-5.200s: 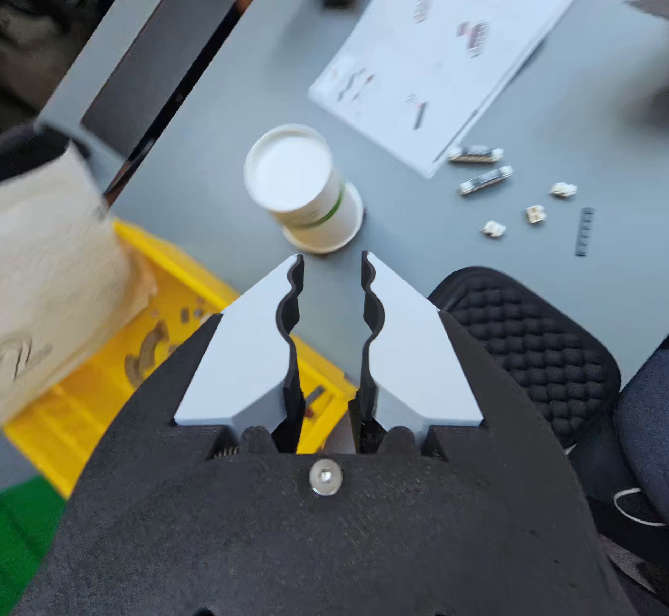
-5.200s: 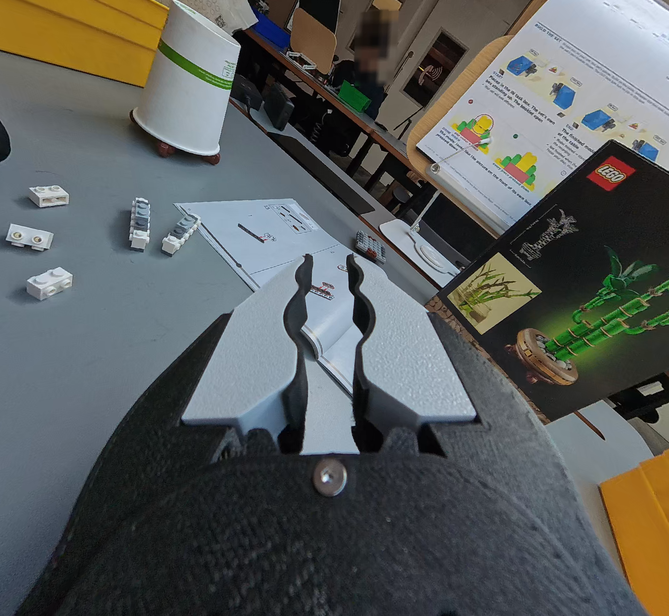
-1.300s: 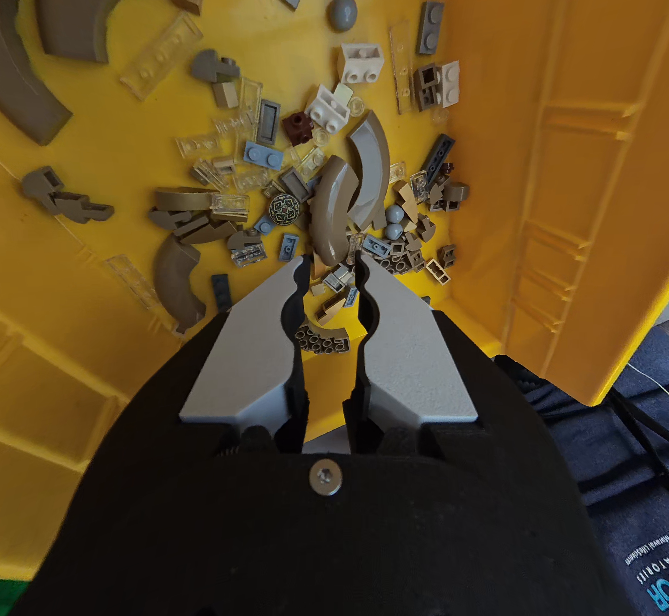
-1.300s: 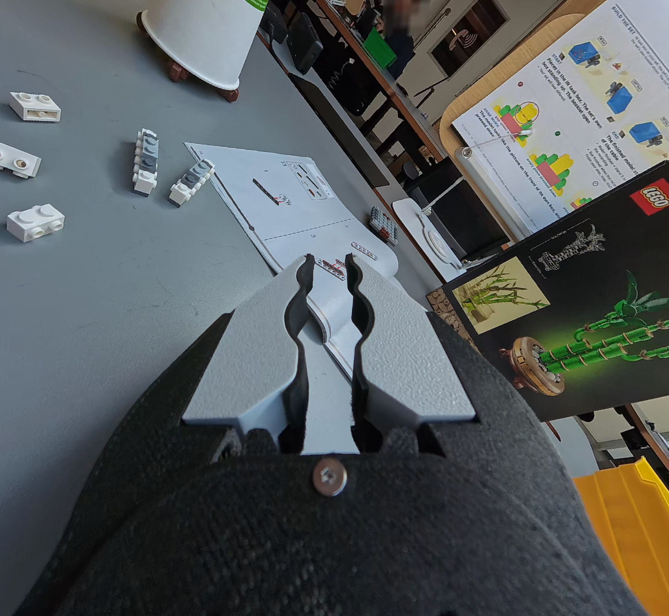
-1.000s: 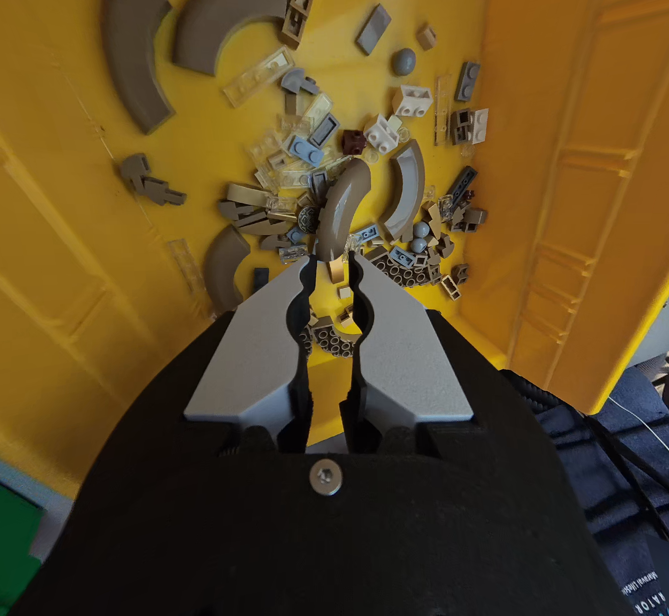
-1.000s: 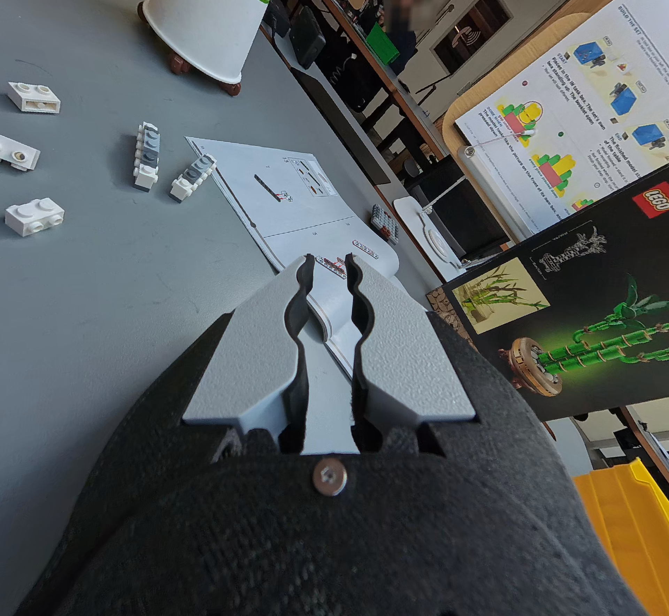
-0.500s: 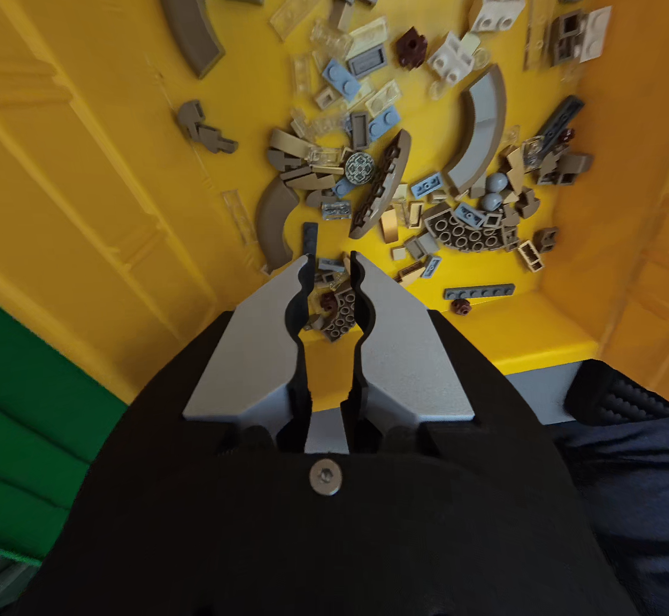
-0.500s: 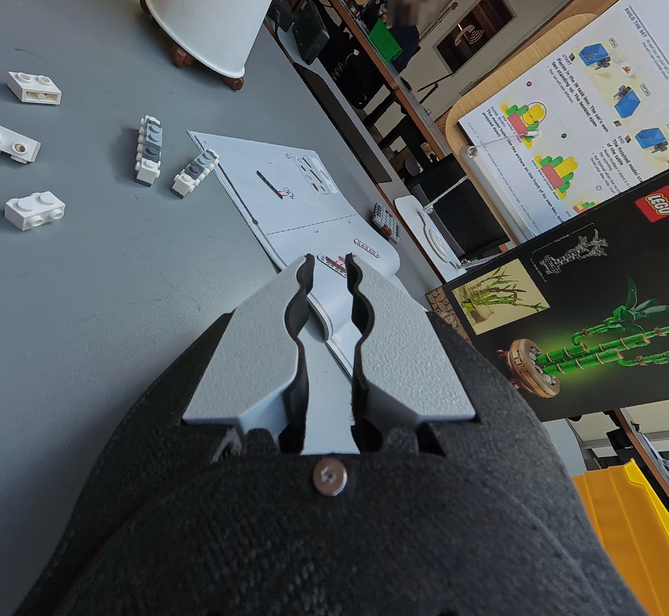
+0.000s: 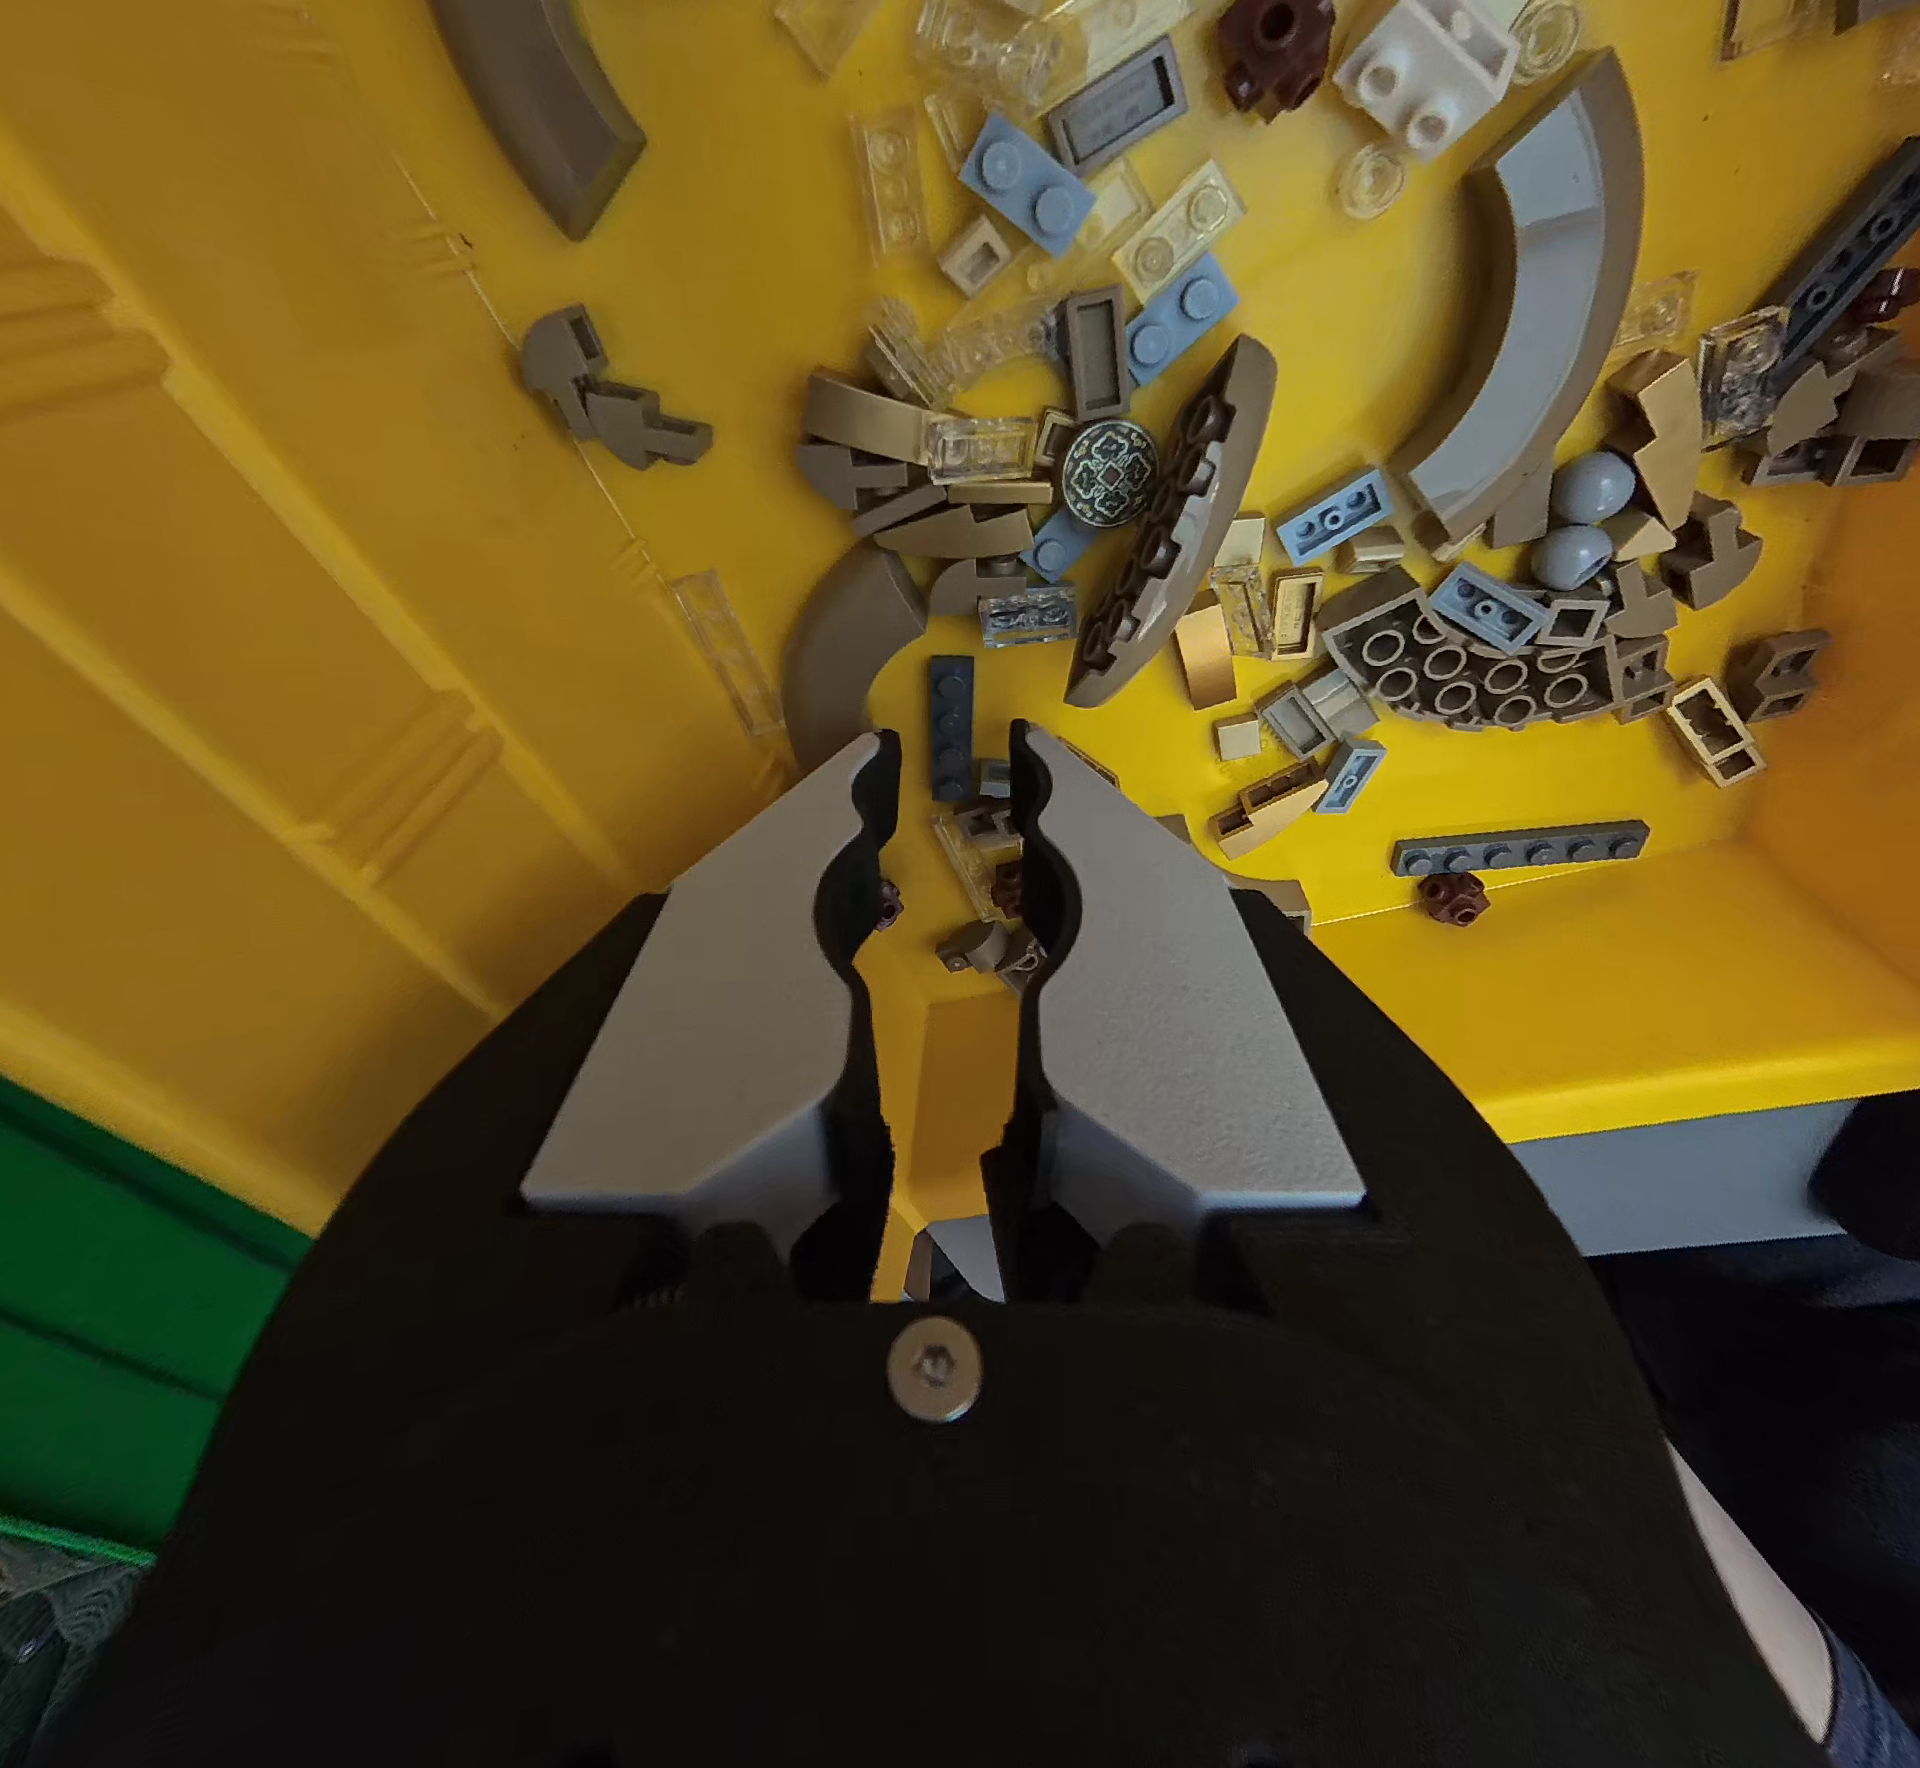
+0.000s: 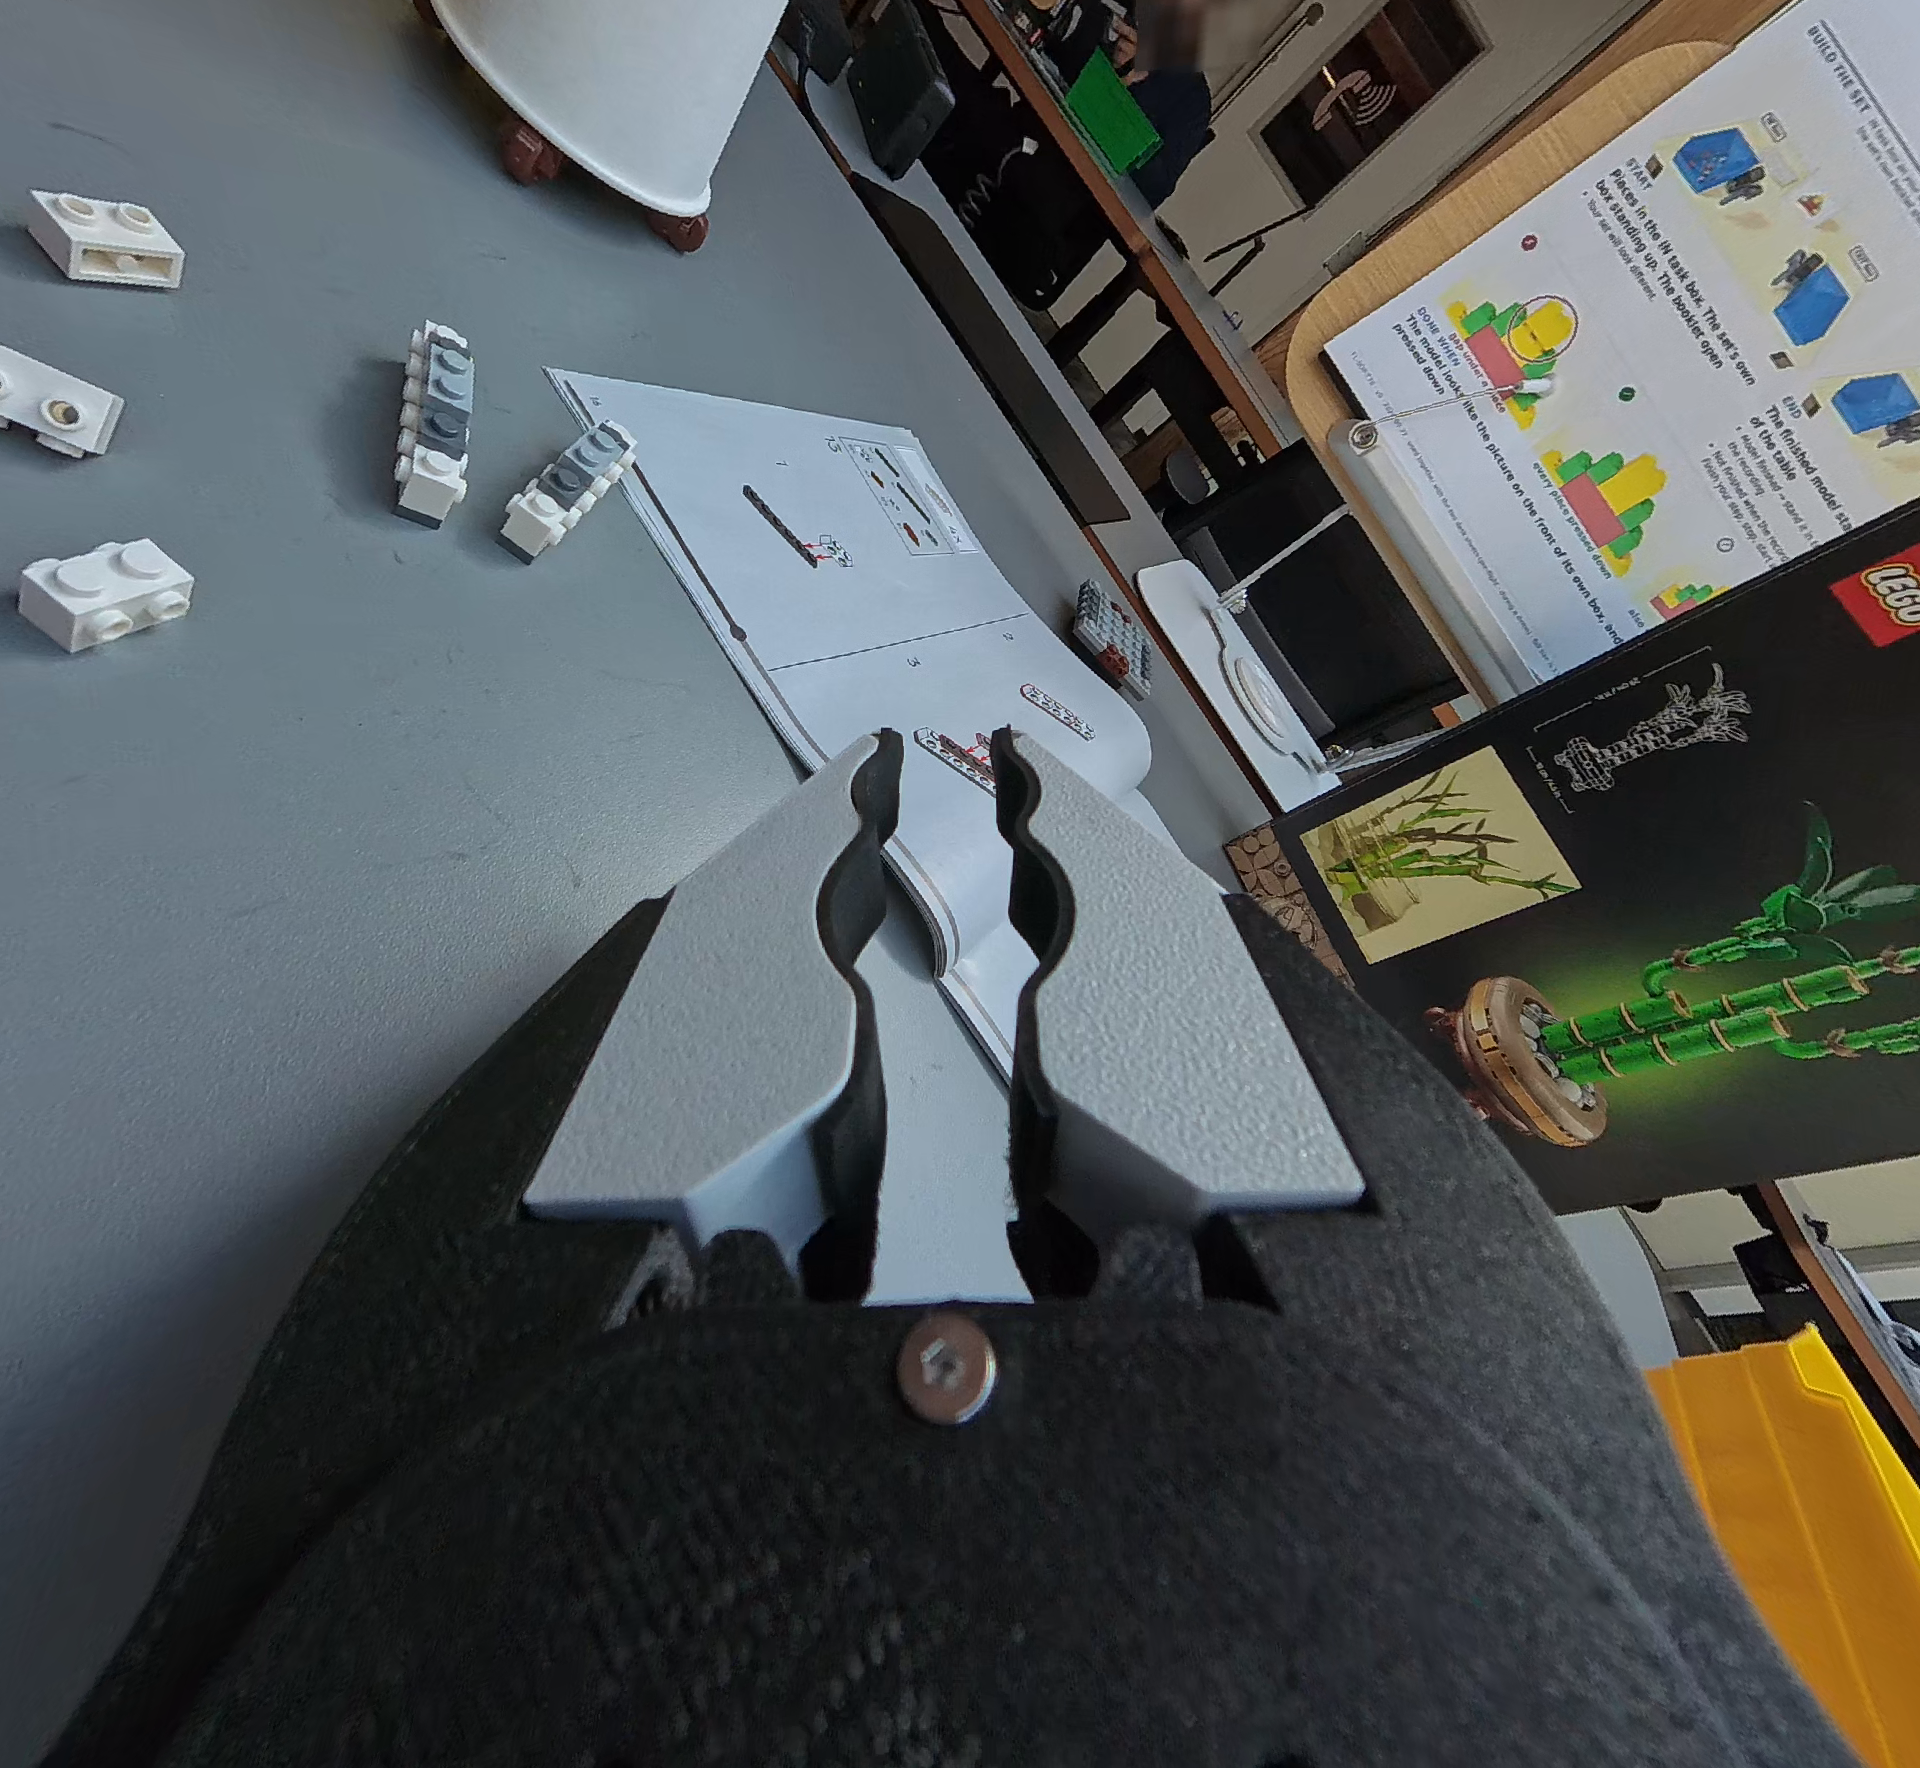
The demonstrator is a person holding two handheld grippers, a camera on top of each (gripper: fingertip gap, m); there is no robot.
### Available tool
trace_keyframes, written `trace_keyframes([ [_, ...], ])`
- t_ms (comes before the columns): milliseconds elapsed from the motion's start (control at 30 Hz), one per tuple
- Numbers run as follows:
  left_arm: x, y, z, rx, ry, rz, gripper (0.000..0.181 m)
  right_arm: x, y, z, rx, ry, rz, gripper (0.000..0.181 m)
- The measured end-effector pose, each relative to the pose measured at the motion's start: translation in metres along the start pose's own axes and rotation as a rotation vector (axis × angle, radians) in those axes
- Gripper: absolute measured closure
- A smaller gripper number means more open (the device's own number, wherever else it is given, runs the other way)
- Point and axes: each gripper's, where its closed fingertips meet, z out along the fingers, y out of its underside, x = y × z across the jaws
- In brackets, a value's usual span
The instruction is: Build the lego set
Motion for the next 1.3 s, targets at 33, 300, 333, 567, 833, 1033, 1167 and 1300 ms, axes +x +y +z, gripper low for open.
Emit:
trace_keyframes([
  [33,0.0,0.001,0.001,-0.005,0.001,0.001,0.164,0.0,0.0,0.0,0.0,0.0,-0.001,0.164],
  [300,-0.006,0.009,-0.003,-0.039,-0.048,0.008,0.176,-0.001,0.0,0.0,-0.004,-0.003,-0.006,0.164],
  [333,-0.007,0.013,-0.011,-0.032,-0.07,-0.007,0.176,-0.001,0.001,0.0,-0.005,-0.003,-0.008,0.164],
  [567,0.119,-0.02,-0.146,0.583,0.195,0.244,0.176,-0.002,0.002,0.002,-0.019,-0.005,-0.017,0.165],
  [833,0.369,0.006,-0.115,0.443,0.444,1.022,0.175,0.0,0.0,0.0,0.001,-0.002,0.002,0.165],
  [1033,0.428,0.027,-0.039,0.198,0.451,1.069,0.175,-0.001,-0.001,-0.001,0.006,-0.003,-0.011,0.165],
  [1167,0.429,0.029,-0.019,0.175,0.355,1.096,0.175,-0.001,-0.002,-0.002,0.015,-0.005,-0.004,0.165],
  [1300,0.426,0.025,-0.01,0.197,0.253,1.113,0.175,-0.001,-0.003,-0.002,0.02,-0.005,-0.004,0.165],
])
